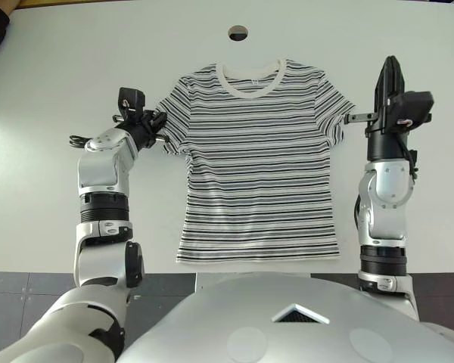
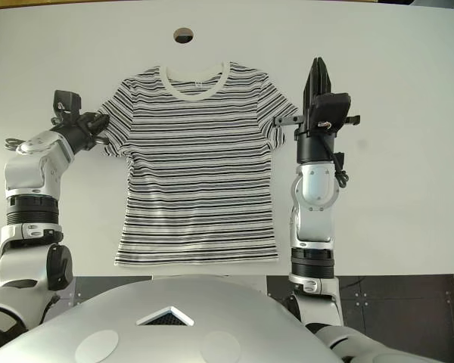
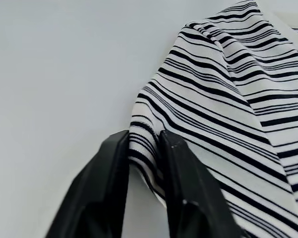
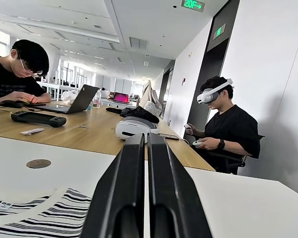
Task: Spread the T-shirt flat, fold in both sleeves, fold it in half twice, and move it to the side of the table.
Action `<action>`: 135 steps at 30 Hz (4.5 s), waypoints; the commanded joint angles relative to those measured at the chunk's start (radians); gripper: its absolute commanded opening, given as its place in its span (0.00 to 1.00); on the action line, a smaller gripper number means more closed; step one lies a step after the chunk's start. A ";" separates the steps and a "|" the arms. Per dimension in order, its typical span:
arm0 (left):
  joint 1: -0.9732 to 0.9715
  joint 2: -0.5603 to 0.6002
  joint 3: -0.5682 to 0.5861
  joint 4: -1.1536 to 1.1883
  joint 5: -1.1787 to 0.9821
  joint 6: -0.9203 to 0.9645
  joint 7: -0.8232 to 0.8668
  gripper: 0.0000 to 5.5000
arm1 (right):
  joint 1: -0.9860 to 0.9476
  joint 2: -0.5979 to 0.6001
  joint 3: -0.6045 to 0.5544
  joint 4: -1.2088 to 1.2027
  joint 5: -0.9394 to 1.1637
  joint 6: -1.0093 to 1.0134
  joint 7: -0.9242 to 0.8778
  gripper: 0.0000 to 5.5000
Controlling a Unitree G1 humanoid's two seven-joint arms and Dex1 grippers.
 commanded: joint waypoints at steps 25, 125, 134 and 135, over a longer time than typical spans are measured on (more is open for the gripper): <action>-0.017 -0.283 -0.242 -0.114 0.080 -0.003 0.154 0.09 | -0.045 -0.016 0.046 0.098 -0.004 0.023 0.050 0.08; 0.438 0.289 -0.214 -0.475 0.439 -0.985 -0.111 0.26 | -0.124 -0.402 0.055 -0.111 0.122 0.290 0.615 0.45; 0.637 0.635 -0.157 -0.523 0.340 -1.101 -0.385 0.26 | 0.095 -0.835 0.051 0.021 -0.116 -0.292 0.753 0.45; 0.667 0.664 -0.150 -0.544 0.309 -1.094 -0.420 0.26 | 0.137 -0.861 0.057 0.006 -0.121 -0.308 0.773 0.45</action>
